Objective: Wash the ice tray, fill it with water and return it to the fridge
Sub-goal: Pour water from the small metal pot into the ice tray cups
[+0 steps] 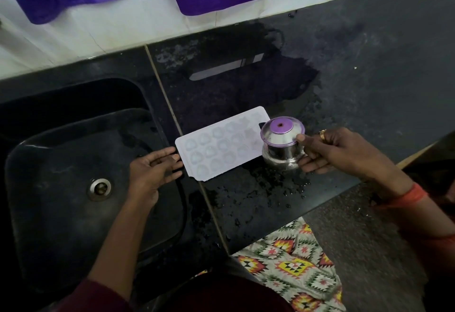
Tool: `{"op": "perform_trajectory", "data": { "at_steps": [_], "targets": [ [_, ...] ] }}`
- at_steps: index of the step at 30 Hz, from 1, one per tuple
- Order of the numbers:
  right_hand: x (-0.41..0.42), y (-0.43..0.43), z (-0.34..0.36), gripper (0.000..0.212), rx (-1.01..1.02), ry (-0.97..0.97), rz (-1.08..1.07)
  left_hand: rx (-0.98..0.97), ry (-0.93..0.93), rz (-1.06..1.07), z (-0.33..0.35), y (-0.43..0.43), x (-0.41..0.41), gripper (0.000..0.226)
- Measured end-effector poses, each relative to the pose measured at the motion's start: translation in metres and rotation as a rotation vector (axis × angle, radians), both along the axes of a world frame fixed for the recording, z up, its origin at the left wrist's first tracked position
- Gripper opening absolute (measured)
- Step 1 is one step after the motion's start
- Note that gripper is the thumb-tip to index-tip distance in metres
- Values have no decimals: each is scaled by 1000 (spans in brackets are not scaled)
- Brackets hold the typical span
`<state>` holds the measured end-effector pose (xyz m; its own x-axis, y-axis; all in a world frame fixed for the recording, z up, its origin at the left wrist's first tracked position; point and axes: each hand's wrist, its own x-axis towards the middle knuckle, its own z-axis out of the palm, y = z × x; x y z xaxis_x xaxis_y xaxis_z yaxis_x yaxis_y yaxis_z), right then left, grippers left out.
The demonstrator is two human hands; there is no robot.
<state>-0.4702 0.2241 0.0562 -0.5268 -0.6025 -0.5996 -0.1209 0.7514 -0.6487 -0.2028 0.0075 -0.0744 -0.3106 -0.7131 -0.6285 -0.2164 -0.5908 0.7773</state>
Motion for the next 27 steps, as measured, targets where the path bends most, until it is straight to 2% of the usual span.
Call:
{"op": "perform_trajectory", "data": {
  "at_steps": [13, 23, 27],
  "targets": [
    [2, 2, 2, 51, -17, -4, 0, 9, 3, 8, 1, 1, -2, 15],
    [5, 1, 4, 72, -89, -5, -18, 8, 3, -3, 2, 1, 0, 21],
    [4, -4, 6, 68, -99, 0, -46, -1, 10, -9, 2, 2, 0, 20]
  ]
}}
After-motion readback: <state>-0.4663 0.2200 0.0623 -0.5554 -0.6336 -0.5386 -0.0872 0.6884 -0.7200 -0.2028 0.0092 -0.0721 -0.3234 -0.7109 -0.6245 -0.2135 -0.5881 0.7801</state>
